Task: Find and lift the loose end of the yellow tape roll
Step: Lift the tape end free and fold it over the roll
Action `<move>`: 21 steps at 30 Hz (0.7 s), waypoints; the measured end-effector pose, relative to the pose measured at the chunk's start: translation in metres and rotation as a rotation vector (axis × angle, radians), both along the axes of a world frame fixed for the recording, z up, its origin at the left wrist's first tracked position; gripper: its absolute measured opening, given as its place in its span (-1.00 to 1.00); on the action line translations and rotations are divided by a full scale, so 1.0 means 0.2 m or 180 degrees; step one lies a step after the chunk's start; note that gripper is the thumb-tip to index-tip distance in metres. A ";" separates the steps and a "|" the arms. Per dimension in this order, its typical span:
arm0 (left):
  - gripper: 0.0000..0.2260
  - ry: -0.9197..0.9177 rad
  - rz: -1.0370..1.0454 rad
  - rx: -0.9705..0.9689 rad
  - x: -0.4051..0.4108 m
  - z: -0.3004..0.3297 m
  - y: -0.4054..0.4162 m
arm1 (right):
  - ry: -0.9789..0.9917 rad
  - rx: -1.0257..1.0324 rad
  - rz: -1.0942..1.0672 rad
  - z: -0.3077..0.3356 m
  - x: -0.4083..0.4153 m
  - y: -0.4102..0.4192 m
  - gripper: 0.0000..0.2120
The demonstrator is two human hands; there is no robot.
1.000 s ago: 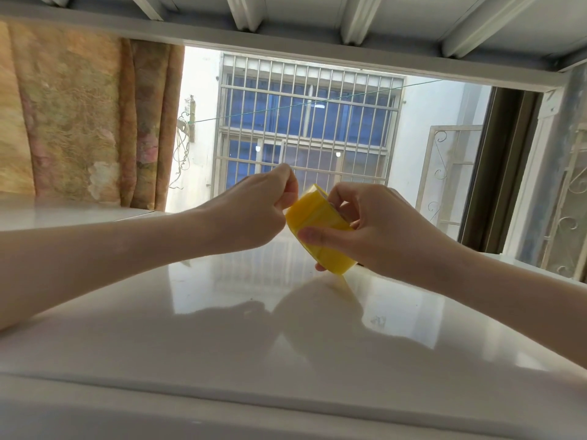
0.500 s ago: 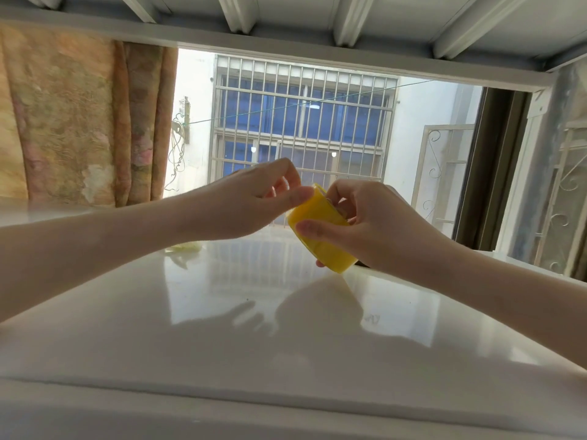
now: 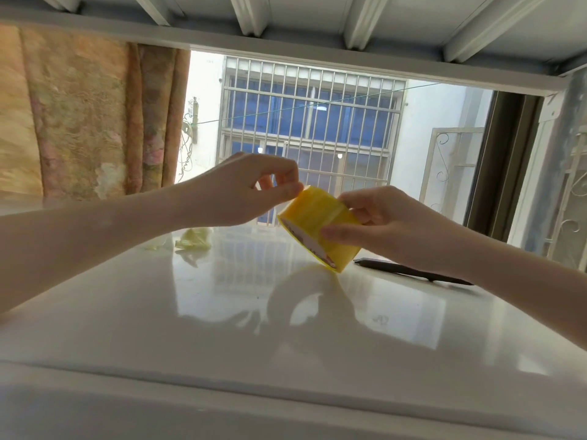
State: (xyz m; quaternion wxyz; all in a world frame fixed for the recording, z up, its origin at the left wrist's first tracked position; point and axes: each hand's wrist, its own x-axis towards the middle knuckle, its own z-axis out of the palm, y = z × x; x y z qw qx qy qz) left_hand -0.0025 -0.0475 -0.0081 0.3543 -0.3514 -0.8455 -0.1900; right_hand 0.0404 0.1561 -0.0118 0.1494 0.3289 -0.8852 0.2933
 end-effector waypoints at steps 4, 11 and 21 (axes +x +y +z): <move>-0.81 0.0546 -0.0105 -0.0135 -0.03 0.01 -0.01 | -0.0241 -0.0037 0.0065 0.01 -0.01 0.00 -0.73; -0.75 0.1371 0.0095 -0.0589 0.04 0.12 0.00 | -0.0345 -0.0557 -0.0063 0.02 0.00 -0.02 -0.68; -0.77 0.2171 0.0337 -0.1213 0.15 0.21 0.09 | -0.0527 -0.0970 -0.0292 0.02 -0.06 -0.05 -0.71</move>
